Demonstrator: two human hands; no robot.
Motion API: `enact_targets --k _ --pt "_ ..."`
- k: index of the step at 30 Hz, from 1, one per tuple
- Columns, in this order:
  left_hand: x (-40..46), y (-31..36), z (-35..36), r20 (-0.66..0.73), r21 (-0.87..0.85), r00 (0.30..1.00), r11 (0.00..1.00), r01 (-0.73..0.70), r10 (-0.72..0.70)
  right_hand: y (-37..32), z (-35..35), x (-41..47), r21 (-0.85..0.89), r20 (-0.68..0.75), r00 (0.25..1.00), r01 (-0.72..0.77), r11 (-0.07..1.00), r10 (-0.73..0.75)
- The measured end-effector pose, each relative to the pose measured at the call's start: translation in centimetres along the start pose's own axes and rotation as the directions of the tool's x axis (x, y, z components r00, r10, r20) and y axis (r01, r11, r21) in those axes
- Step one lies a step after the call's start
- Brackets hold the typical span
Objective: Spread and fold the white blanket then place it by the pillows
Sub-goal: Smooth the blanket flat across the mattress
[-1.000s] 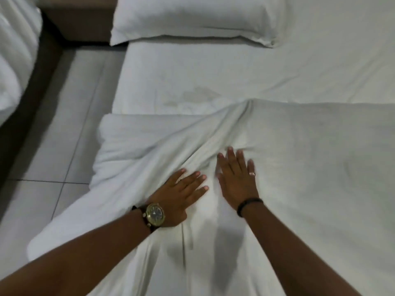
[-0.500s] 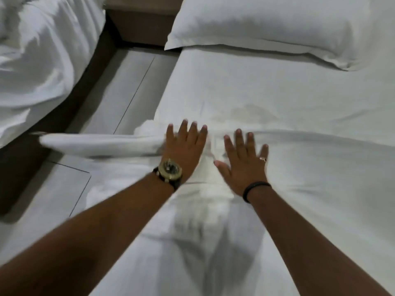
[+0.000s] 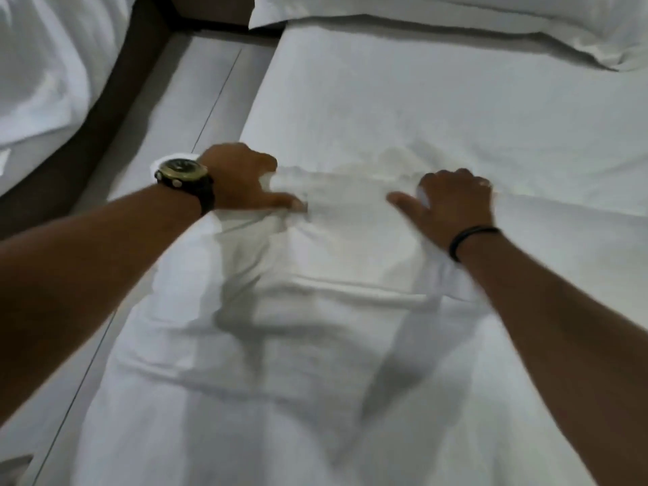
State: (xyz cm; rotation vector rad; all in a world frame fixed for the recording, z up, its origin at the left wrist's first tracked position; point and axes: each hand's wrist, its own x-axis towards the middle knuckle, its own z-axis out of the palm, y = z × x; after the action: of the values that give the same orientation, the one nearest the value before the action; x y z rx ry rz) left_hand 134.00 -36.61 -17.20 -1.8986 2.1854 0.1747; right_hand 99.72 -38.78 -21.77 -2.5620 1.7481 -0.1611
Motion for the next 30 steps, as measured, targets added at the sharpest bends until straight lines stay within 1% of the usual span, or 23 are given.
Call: enact_targets --k 2,3,5,6,8,10,13,15,16,17,18,19,20,21,22,23,24,25,26,27,29,30 --pt "1.5 -0.8 0.0 -0.055 0.041 0.998 0.999 -0.009 0.011 1.4 0.5 0.0 -0.004 -0.066 0.995 0.076 0.997 -0.076" --pt "2.4 -0.9 0.3 -0.043 0.050 0.999 0.999 -0.010 0.012 1.7 0.7 0.5 -0.023 -0.069 0.995 0.074 0.997 -0.075" --pt "3.9 -0.5 1.4 0.017 0.051 1.000 0.999 -0.009 0.009 1.5 1.2 2.1 -0.017 -0.035 0.999 0.020 1.000 -0.021" --pt "4.7 -0.2 2.3 0.008 0.038 1.000 0.999 -0.002 0.002 1.6 1.7 2.9 -0.021 -0.005 1.000 -0.020 1.000 0.020" --pt "5.6 0.2 3.5 -0.058 0.037 0.998 0.999 0.024 -0.022 2.2 2.9 4.0 -0.025 0.036 0.997 -0.069 0.997 0.070" --pt "5.6 -0.7 4.8 -0.148 0.046 0.989 0.999 0.001 0.006 2.5 3.9 4.1 -0.002 -0.014 0.999 -0.041 0.999 0.041" --pt "6.2 -0.3 5.0 -0.182 0.075 0.983 0.997 -0.019 0.032 2.7 4.7 4.0 -0.005 -0.053 0.998 -0.040 0.999 0.040" --pt "5.9 0.5 4.8 -0.213 0.135 0.977 0.991 0.019 0.010 2.2 4.5 4.1 -0.006 -0.025 0.998 -0.054 0.999 0.054" --pt "5.7 0.9 4.3 -0.249 0.161 0.968 0.985 0.061 -0.019 1.9 4.1 4.2 -0.010 0.022 0.996 -0.083 0.996 0.083" --pt "5.2 1.3 3.7 -0.289 0.149 0.954 0.981 0.123 -0.076 1.4 3.4 4.2 -0.025 0.069 0.988 -0.135 0.991 0.136" --pt "4.5 2.1 3.1 -0.311 0.102 0.939 0.977 0.187 -0.147 0.6 2.4 4.1 -0.048 0.092 0.976 -0.193 0.980 0.197" --pt "3.6 3.5 2.8 -0.324 -0.002 0.922 0.975 0.224 -0.212 -0.4 1.5 3.8 -0.056 0.085 0.965 -0.244 0.968 0.248" --pt "2.1 5.3 2.7 -0.347 -0.143 0.899 0.963 0.230 -0.266 -1.7 0.7 3.1 -0.033 0.031 0.963 -0.268 0.963 0.269" --pt "0.3 7.3 3.1 -0.386 -0.261 0.879 0.947 0.188 -0.280 -3.2 0.2 1.8 0.023 -0.058 0.967 -0.247 0.969 0.248" --pt "-2.1 9.3 4.1 -0.407 -0.308 0.880 0.944 0.120 -0.244 -4.6 0.1 0.0 0.092 -0.122 0.974 -0.178 0.980 0.189" --pt "-4.7 10.7 5.3 -0.397 -0.275 0.903 0.960 0.053 -0.164 -5.8 0.3 -2.5 0.146 -0.132 0.985 -0.088 0.985 0.107" --pt "-6.8 11.0 6.5 -0.348 -0.211 0.935 0.977 -0.003 -0.073 -6.1 0.7 -5.2 0.156 -0.101 0.995 -0.010 0.988 0.026" --pt "-8.2 10.6 7.7 -0.294 -0.163 0.956 0.986 -0.031 -0.019 -5.4 1.3 -8.0 0.132 -0.065 0.998 0.029 0.991 -0.020" --pt "-8.8 9.9 8.5 -0.266 -0.145 0.964 0.989 -0.029 -0.010 -3.6 1.9 -10.1 0.093 -0.057 0.998 0.019 0.996 -0.014" --pt "-8.5 9.1 9.0 -0.261 -0.134 0.965 0.991 -0.007 -0.028 -1.0 2.3 -11.5 0.049 -0.057 0.997 -0.042 0.998 0.045" --pt "-7.3 8.5 9.3 -0.250 -0.122 0.967 0.992 0.024 -0.055 3.9 2.1 -13.7 -0.021 -0.005 0.977 -0.214 0.977 0.214" --pt "-6.7 8.7 9.5 -0.235 -0.133 0.971 0.991 0.015 -0.046 5.9 1.6 -14.6 -0.055 0.013 0.959 -0.283 0.957 0.284"
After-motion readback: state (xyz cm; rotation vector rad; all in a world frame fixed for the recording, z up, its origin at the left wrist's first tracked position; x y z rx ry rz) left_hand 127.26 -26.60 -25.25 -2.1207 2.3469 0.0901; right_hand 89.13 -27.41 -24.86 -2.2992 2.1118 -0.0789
